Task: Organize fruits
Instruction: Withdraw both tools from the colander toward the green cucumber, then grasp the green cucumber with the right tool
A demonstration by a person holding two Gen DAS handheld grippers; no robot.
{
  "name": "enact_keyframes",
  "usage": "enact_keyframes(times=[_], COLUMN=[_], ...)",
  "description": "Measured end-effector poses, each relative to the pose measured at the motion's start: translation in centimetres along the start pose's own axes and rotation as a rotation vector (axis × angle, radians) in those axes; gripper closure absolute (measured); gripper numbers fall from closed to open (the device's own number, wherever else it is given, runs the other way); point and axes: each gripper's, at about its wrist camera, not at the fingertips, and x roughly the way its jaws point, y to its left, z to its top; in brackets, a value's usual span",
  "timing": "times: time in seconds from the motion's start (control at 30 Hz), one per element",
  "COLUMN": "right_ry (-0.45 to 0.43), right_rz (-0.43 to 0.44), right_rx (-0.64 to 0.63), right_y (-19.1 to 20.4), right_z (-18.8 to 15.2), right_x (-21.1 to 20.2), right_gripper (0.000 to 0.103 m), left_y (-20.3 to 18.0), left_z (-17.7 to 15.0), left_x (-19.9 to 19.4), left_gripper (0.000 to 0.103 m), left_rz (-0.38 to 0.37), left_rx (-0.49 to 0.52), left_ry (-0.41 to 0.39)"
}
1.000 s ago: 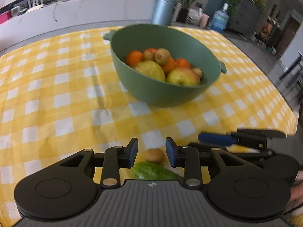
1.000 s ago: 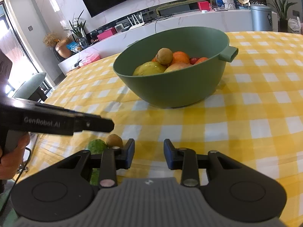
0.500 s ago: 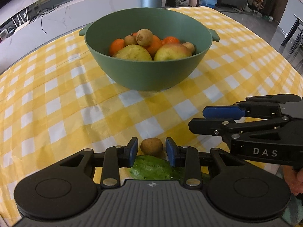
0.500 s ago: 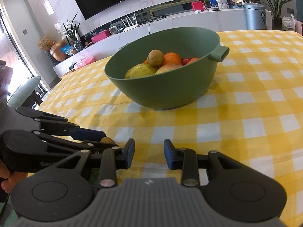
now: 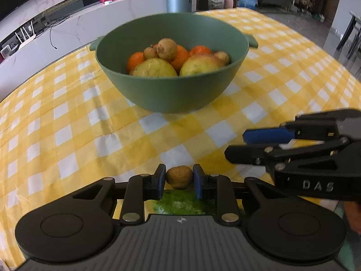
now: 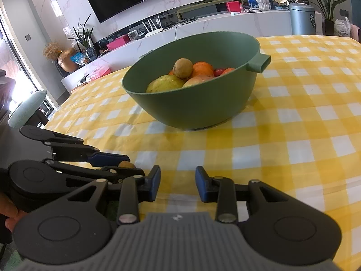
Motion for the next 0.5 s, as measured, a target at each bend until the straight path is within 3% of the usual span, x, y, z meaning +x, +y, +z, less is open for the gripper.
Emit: enact_keyframes(times=[0.3,0.47,0.5], right_ry=[0.011,0.019,0.025], right_rz=[0.018,0.063,0.071], right_rx=[-0.039,-0.049,-0.058], right_y=[1.0,2.7,3.2], right_z=[0.1,-0.2,-0.3], right_x=[-1.1,-2.1,-2.2], right_gripper=[0.069,0.06,0.054], left_y=[1.7,2.5,2.6], left_z=[0.3,0.5,0.4], left_x=[-3.5,-4.5,-4.7], left_gripper=[0.075,0.075,0.075], left_rz=[-0.01,-0.008,-0.006], left_rx=[-0.14,-0.2,-0.204], left_ry=[-0.087,-0.121,-0.126])
